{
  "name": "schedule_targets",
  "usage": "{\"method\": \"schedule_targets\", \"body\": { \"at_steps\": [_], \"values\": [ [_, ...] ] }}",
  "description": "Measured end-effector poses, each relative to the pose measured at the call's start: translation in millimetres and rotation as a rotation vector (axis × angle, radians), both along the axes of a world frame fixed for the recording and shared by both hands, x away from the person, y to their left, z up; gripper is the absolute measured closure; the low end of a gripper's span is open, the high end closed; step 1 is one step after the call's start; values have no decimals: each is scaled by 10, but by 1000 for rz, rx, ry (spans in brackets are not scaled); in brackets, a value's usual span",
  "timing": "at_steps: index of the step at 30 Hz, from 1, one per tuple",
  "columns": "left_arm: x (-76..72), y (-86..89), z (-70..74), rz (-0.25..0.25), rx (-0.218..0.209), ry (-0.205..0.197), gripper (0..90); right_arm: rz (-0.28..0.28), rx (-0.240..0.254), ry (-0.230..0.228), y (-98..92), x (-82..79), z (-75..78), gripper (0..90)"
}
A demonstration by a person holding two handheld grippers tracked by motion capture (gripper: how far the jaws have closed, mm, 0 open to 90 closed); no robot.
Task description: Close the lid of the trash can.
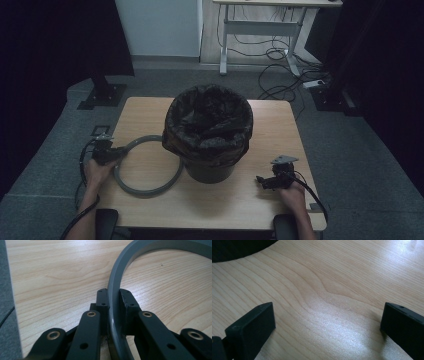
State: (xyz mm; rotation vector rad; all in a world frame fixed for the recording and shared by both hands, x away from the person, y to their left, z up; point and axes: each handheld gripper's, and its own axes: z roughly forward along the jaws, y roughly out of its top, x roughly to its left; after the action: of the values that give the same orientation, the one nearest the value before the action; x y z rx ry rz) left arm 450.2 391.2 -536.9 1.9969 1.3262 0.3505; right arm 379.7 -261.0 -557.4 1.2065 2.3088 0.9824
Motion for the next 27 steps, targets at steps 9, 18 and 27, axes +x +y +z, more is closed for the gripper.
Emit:
{"method": "schedule_targets", "body": {
  "at_steps": [9, 18, 27],
  "values": [
    [29, 80, 160, 20, -33, 32, 790, -1, 0, -1, 0, 0, -1, 0],
    [42, 184, 325, 25, -79, 55, 790, -1, 0, -1, 1, 0, -1, 0],
    [70, 239, 538, 36, -75, 52, 790, 1, -1, -1, -1, 0, 0, 0]
  ]
}}
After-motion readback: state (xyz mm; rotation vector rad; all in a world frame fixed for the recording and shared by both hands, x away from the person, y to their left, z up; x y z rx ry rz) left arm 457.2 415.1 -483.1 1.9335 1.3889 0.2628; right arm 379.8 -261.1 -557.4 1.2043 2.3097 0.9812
